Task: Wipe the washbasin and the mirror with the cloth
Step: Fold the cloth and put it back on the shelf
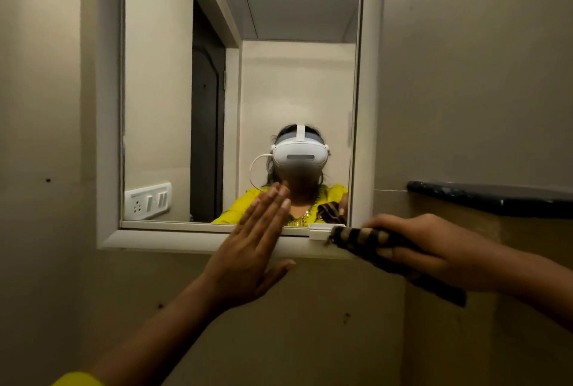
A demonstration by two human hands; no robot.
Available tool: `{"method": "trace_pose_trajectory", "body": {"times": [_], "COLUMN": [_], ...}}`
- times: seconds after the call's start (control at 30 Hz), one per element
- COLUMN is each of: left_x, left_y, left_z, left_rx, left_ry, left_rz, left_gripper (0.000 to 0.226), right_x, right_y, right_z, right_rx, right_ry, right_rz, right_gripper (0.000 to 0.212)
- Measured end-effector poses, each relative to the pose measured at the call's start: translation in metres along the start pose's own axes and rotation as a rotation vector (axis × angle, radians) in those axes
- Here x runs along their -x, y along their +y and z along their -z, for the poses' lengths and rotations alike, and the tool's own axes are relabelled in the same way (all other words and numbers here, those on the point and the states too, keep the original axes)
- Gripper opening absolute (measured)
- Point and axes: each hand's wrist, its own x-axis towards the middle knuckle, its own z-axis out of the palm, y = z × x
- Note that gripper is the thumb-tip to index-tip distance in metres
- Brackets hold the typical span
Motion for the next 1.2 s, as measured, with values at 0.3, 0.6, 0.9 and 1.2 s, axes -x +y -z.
{"method": "trace_pose_trajectory", "body": {"times": [0.3, 0.6, 0.9, 1.2], "left_x": [-0.035, -0.096, -0.127, -0.192], "left_y": [0.063, 0.100, 0.134, 0.142], "left_z": [0.014, 0.055, 0.072, 0.095], "left_rx": [0.517, 0.898, 0.919, 1.135], "left_ry": [-0.035, -0.061, -0.229, -0.480], "left_rz": [0.198, 0.442, 0.489, 0.631], "left_gripper": [0.067, 0.022, 0.015, 0.012], "right_x": [0.020, 0.046, 0.096, 0.119], "right_y": [-0.018, -0.016, -0.016, -0.028], "right_z": [0.008, 0.018, 0.052, 0.131], "right_rx": [-0.592, -0.711, -0.474, -0.336], "right_ry": [-0.089, -0.087, -0.025, 0.066], "right_rz": [-0.313, -0.237, -0.339, -0.416], "right_gripper": [0.020, 0.034, 0.021, 0.015]}}
